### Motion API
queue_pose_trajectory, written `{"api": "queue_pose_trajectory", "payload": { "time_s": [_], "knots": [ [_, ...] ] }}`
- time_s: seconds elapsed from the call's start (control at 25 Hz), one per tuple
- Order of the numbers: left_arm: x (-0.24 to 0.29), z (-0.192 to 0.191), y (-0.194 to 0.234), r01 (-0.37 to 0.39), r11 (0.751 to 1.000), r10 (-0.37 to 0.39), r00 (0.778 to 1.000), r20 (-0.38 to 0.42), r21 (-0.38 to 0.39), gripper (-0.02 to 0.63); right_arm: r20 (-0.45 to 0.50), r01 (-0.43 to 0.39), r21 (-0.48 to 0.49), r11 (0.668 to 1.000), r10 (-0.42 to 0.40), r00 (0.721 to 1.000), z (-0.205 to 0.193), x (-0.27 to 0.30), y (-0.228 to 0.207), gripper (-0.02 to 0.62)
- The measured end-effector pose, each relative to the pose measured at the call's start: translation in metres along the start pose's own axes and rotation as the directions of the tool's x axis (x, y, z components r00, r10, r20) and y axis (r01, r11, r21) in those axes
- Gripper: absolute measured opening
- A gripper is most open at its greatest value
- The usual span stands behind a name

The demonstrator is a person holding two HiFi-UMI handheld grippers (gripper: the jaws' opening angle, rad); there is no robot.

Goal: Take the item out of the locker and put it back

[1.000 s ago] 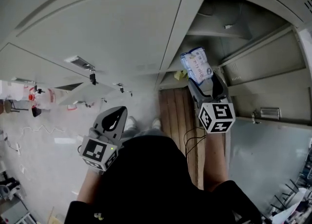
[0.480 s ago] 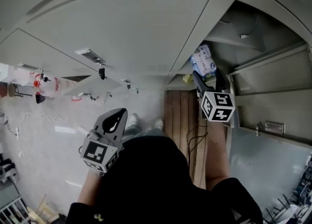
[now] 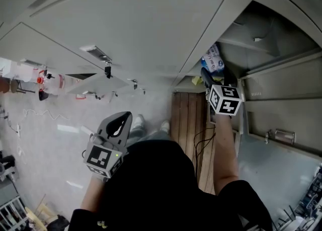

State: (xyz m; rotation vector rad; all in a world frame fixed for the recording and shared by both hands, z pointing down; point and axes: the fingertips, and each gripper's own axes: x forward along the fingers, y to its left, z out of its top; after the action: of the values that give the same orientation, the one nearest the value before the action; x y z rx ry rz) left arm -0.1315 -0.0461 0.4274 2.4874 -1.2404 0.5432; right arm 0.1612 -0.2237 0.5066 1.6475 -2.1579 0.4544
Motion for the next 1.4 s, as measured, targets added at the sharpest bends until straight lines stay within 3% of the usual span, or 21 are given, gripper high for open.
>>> {"api": "queue_pose_trajectory", "payload": {
  "time_s": [0.6, 1.4],
  "knots": [
    [-0.003, -0.002, -0.003, -0.006, 1.0, 0.006, 1.0, 0.0, -0.004, 0.011, -0.08, 0.066, -0.057, 0.996, -0.071, 0.994, -0.007, 0.024, -0.006, 0.385],
    [-0.012, -0.007, -0.007, 0.003, 1.0, -0.003, 1.0, 0.002, -0.007, 0.011, -0.149, 0.05, -0.051, 0.997, -0.057, 0.987, -0.004, 0.039, -0.012, 0.397]
  ]
}}
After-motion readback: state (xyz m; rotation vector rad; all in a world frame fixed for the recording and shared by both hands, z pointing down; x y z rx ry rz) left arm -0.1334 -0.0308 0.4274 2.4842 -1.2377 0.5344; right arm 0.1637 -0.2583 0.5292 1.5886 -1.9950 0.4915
